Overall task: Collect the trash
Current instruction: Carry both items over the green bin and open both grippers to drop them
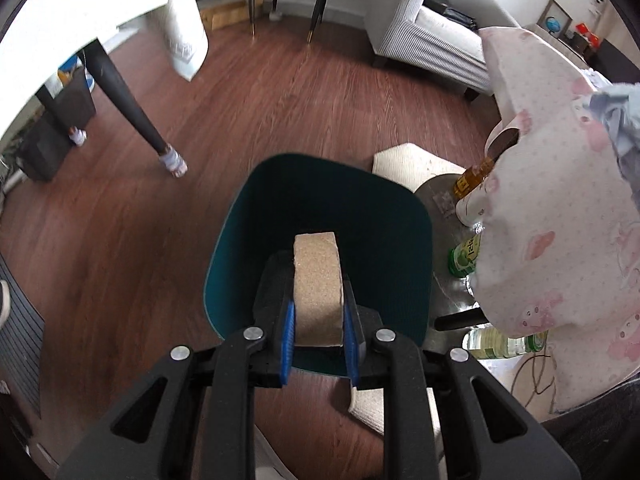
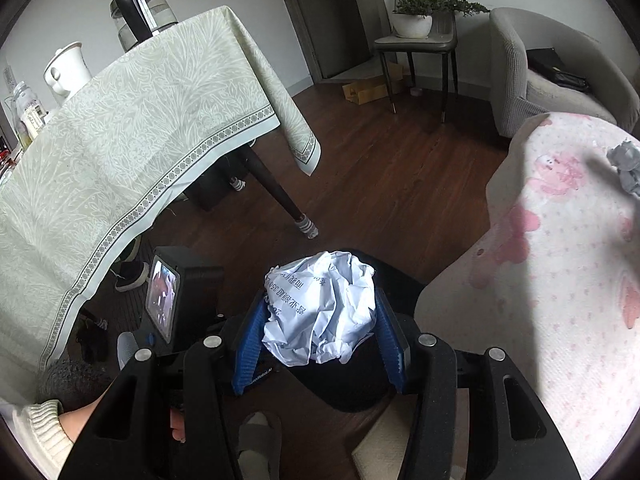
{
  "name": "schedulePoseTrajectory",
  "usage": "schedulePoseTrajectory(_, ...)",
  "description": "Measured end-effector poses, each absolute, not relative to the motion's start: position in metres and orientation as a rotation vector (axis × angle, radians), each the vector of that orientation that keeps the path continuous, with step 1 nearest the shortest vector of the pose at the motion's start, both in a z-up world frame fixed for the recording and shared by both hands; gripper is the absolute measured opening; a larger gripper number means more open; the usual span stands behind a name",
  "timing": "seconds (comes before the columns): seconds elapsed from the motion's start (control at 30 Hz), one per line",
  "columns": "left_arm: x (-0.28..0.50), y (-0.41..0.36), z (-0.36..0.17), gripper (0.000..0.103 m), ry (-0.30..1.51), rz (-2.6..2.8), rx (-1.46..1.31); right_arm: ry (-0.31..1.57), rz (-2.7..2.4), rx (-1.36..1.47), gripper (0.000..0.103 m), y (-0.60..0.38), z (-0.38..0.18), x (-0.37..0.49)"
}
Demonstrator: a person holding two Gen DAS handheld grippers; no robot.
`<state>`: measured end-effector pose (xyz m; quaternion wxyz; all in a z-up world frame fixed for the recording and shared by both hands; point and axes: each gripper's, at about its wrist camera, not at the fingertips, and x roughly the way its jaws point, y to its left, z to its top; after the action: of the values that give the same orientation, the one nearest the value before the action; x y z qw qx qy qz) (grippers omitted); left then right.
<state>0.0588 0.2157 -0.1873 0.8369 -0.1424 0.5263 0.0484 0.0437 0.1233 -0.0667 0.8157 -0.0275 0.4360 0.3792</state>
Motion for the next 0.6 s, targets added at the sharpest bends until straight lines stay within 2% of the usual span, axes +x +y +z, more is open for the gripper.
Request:
schedulePoseTrajectory(0.17, 0.054, 0.221, -0.19, 0.024, 1.105, 0.099, -0.303, 0.968, 0.808, -0.063, 0.052, 0.138, -0.079, 0.048)
schedulePoseTrajectory(0.27, 0.055, 0.229, -0.191, 0.036, 1.083, 0.105, -0.312, 0.986, 0.805, -0.067, 0.052, 0.145, -0.087, 0.05)
schedulePoseTrajectory(0.37, 0.049, 0.238, -0.186, 0.037, 1.063, 0.132, -0.327, 1.003, 0.798, -0.076, 0.052, 0.149, -0.095, 0.053)
schedulePoseTrajectory(0.5, 0.036, 0.249, -0.167, 0.047, 1.0, 0.161, -0.332, 1.032, 0.792, -0.096, 0.052, 0.159, -0.107, 0.055)
schedulePoseTrajectory(0.6, 0.026, 0.255, -0.151, 0.049, 0.955, 0.187, -0.32, 1.046, 0.797, -0.114, 0.052, 0.168, -0.115, 0.054)
